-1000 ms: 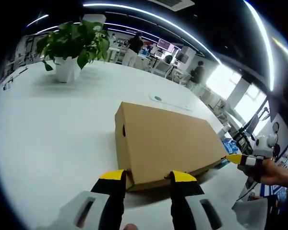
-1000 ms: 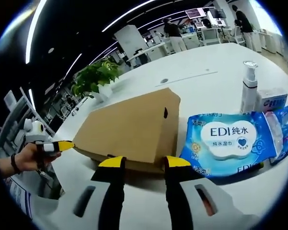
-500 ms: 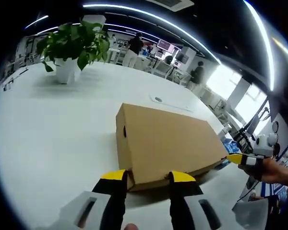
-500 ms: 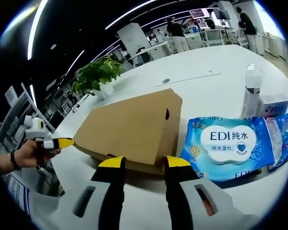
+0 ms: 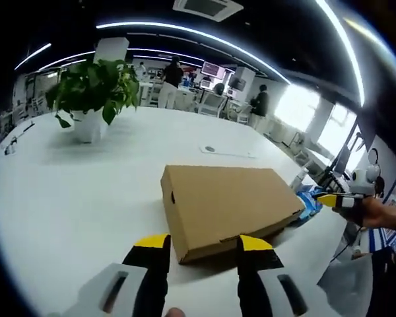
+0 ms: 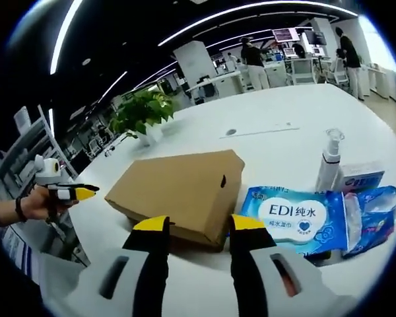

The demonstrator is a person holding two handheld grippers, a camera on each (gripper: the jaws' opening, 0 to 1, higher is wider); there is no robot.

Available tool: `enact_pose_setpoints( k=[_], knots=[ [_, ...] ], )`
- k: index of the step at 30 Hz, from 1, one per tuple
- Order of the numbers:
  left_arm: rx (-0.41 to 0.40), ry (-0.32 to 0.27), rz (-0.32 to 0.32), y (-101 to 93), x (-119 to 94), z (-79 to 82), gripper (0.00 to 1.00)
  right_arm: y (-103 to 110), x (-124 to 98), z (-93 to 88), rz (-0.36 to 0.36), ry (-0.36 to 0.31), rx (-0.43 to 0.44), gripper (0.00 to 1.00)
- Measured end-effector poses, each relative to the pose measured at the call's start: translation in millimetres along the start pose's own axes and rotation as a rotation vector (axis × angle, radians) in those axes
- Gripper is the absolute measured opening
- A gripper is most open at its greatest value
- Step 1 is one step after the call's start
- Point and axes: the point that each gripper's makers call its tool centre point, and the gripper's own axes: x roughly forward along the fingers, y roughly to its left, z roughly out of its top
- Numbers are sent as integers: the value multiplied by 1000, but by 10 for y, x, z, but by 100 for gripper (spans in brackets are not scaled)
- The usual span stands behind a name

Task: Operate the shoe box by opening the lid, removing the specified soft item, and placing it in the target area until the item is outside and the box remains undamaged.

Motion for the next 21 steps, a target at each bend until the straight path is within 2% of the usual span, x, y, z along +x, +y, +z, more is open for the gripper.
enact_pose_setpoints(
  k=[7,13,18,21],
  knots=[
    [23,-22,-8,-76,-192,49,40,-72,-257,72,-18,-31,-21,33],
    [43,-39,-18,-247,-371,35,41,-81,-557,79,-47,-67,-31,35],
    [74,-35,-33,-399,-448,-46,42,-62,-793,-7,-68,-89,-56,36],
    [112,-29,-30,-422,-457,-85,43,-104,-903,-103,-91,-90,-48,37]
  ],
)
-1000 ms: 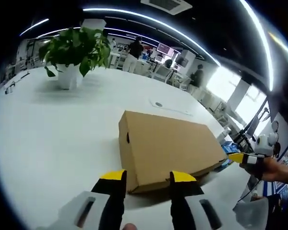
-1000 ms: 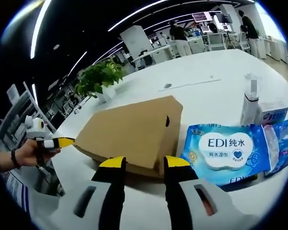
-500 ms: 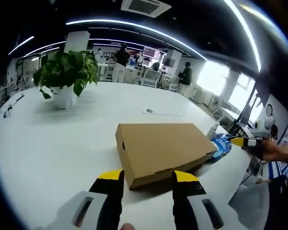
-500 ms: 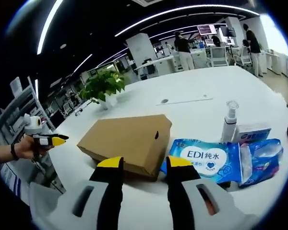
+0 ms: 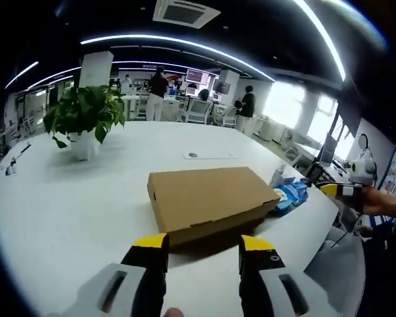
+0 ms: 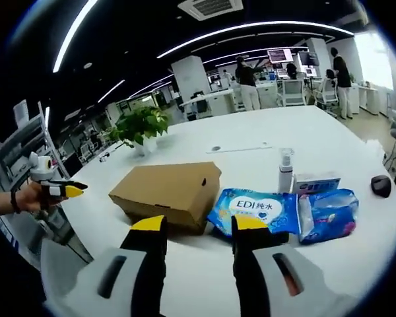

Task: Operate the shoe box by opening the lid, removing the specified soft item, and placing it in the target area until the item is outside and the box remains undamaged.

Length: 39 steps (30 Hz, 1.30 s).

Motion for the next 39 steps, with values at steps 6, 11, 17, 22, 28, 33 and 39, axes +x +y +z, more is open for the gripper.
enact_pose_setpoints(
  k=[6,11,17,22,28,33,39],
  knots=[
    [4,3,-13,-120,19,-75,43,-24,-199,-116,-39,-17,18,37],
    [13,8,-6,-218,65,-145,43,-35,-243,-197,-69,-31,32,38],
    [9,38,-11,-350,109,-293,44,4,-253,-297,-94,-41,34,40],
    [0,61,-12,-415,119,-377,46,-68,-260,-398,-108,-49,42,40],
    [2,53,-2,-464,113,-324,48,-189,-374,-424,-164,-59,28,42],
    [7,52,9,-456,124,-289,50,-278,-457,-462,-195,-47,12,47],
    [0,60,14,-458,108,-317,52,-287,-479,-444,-197,-51,11,47]
  ],
)
